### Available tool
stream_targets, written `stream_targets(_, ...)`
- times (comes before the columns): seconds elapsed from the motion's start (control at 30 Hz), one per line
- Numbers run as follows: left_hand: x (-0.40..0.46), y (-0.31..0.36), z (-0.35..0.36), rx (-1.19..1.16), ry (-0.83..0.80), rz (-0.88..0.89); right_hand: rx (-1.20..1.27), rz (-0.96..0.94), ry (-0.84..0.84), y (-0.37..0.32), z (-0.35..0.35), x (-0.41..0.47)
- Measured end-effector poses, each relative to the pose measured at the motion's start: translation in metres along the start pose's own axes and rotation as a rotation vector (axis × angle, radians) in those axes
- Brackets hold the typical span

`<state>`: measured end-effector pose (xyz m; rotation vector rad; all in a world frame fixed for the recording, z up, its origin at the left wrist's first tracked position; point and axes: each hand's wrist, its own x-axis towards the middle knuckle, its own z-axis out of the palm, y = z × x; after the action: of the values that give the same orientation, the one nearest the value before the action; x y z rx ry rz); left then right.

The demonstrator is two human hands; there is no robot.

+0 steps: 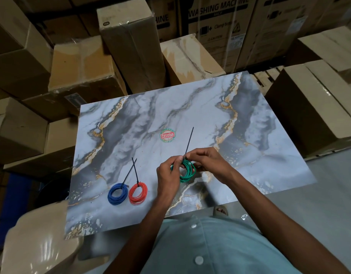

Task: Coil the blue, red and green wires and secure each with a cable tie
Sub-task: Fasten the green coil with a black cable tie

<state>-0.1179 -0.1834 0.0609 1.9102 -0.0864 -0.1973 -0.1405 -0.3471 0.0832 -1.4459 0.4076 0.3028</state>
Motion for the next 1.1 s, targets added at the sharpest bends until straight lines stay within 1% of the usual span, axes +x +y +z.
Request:
stream_targets(0.13, -0.001, 0.001, -0.001, -0.02, 0.007, -0.006, -0.132, -0.057, -0.044, -0.006, -0.005, -0.004)
stream_targets(0.23, -0.001, -0.001, -0.001, -0.076, 0.024, -0.09, -0.325, -0.083, -0.063, -0.012, -0.005, -0.006)
stream_targets(0.3, 0.001, 0.0, -0.001, -0.106, 0.038, -0.123, -0.371, -0.086, -0.094, -0.013, -0.003, -0.008)
stream_targets(0.37, 0.003, 0.004, -0.001, -0.137, 0.053, -0.148, -0.436, -0.117, -0.054, -0.01, -0.001, -0.009)
stream_targets(0.43, 0.004, 0.006, -0.002, -0.187, 0.06, -0.175, -0.48, -0.204, 0.019, -0.007, -0.001, -0.008)
stream_targets(0.5, 0.006, 0.007, -0.001, -0.255, 0.063, -0.22, -0.543, -0.255, 0.021, -0.006, -0.002, -0.006)
stream_targets(0.57, 0.009, 0.007, 0.0, -0.352, 0.062, -0.306, -0.591, -0.247, -0.033, -0.006, -0.001, -0.003)
stream_targets(0.6, 0.01, 0.007, 0.001, -0.427, 0.054, -0.359, -0.575, -0.23, -0.044, -0.006, 0.001, -0.004)
stream_targets(0.7, 0.013, 0.004, 0.002, -0.591, 0.025, -0.481, -0.551, -0.227, -0.01, -0.006, 0.006, -0.004)
stream_targets(0.9, 0.015, 0.013, -0.004, -0.938, -0.081, -0.636, -0.561, -0.23, 0.054, -0.004, 0.012, -0.003)
stream_targets(1.0, 0.018, 0.01, -0.005, -1.141, -0.086, -0.766, -0.568, -0.196, 0.074, -0.002, 0.016, 0.0)
stream_targets(1.1, 0.022, 0.001, -0.005, -1.26, -0.073, -0.821, -0.556, -0.179, 0.075, 0.001, 0.016, 0.001)
